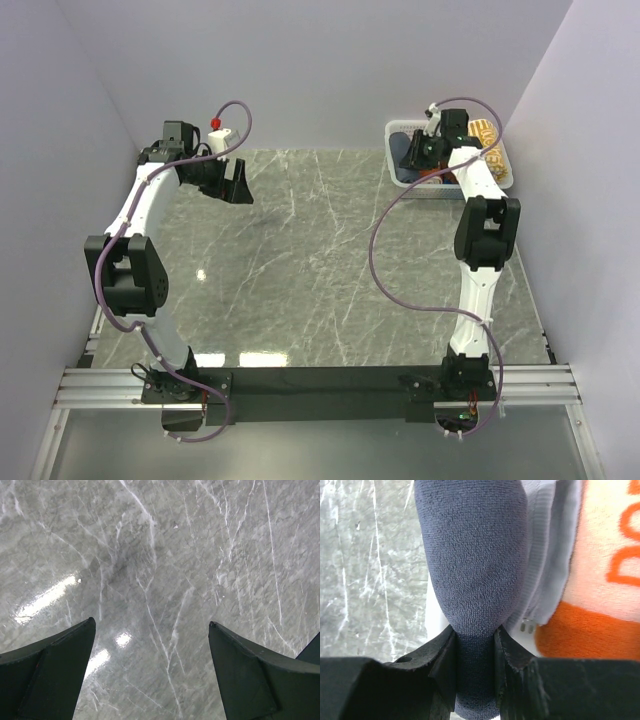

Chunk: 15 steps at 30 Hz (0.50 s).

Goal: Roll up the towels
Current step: Place the rolled towel into the container

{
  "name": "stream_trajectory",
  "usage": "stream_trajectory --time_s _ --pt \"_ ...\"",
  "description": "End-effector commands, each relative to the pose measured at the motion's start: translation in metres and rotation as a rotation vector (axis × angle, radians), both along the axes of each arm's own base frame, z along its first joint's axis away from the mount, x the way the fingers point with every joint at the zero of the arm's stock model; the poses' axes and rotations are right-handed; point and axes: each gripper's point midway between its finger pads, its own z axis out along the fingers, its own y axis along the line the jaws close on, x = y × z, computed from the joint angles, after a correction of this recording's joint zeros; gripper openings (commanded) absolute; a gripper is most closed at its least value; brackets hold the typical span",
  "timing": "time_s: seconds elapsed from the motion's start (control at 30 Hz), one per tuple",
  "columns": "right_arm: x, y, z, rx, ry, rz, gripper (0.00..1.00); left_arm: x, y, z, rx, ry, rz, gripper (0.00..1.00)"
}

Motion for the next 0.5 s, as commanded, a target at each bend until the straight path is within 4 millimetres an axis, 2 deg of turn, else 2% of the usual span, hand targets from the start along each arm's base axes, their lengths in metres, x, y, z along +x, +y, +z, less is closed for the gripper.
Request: stream_trajectory --time_s 0.0,0.03,0.1,0.13,0.17,0.2,0.23,0.27,0.3,0.37,0.4,0.47 --pt "0.005 0.011 0.010 0.050 -0.032 -0.001 0.24 0.003 -0.001 0.019 -0.014 -0.030 0.015 0.99" --pt "0.005 0.008 0.009 0.046 -0.027 -0.015 0.35 0.003 -0.001 0.020 -0.014 -0.029 0.018 0.99" --pt "0.003 0.003 0.011 0.040 -0.021 -0.033 0.50 0.005 0.000 0.022 -0.016 -0.035 0.024 0.99" --pt "0.002 -0.002 0.014 0.035 -0.021 -0.045 0.62 0.007 0.001 0.025 -0.019 -0.052 0.030 0.99" --pt "0.000 -0.004 0.018 0.036 -0.023 -0.046 0.65 0.009 0.003 0.028 -0.028 -0.056 0.045 0.99" --pt "-0.001 -0.007 0.033 0.037 -0.048 -0.045 0.68 0.010 0.003 0.034 -0.044 -0.069 0.047 1.00" --pt "-0.002 -0.008 0.042 0.040 -0.060 -0.039 0.75 0.014 0.002 0.039 -0.058 -0.089 0.047 0.99" --pt "-0.004 -0.013 0.049 0.038 -0.064 -0.043 0.76 0.018 0.014 0.042 -0.074 -0.088 0.086 0.99" --pt "-0.005 -0.015 0.068 0.034 -0.099 -0.037 0.78 0.022 0.015 0.047 -0.087 -0.094 0.090 0.99" --pt "-0.012 -0.019 0.085 0.035 -0.108 -0.024 0.79 0.028 0.024 0.048 -0.084 -0.089 0.108 0.99" --pt "-0.014 -0.021 0.107 0.023 -0.150 -0.015 0.80 0.032 0.027 0.055 -0.080 -0.106 0.114 0.99" --pt "-0.023 -0.020 0.123 0.015 -0.172 0.008 0.81 0.037 0.036 0.060 -0.074 -0.123 0.130 0.99"
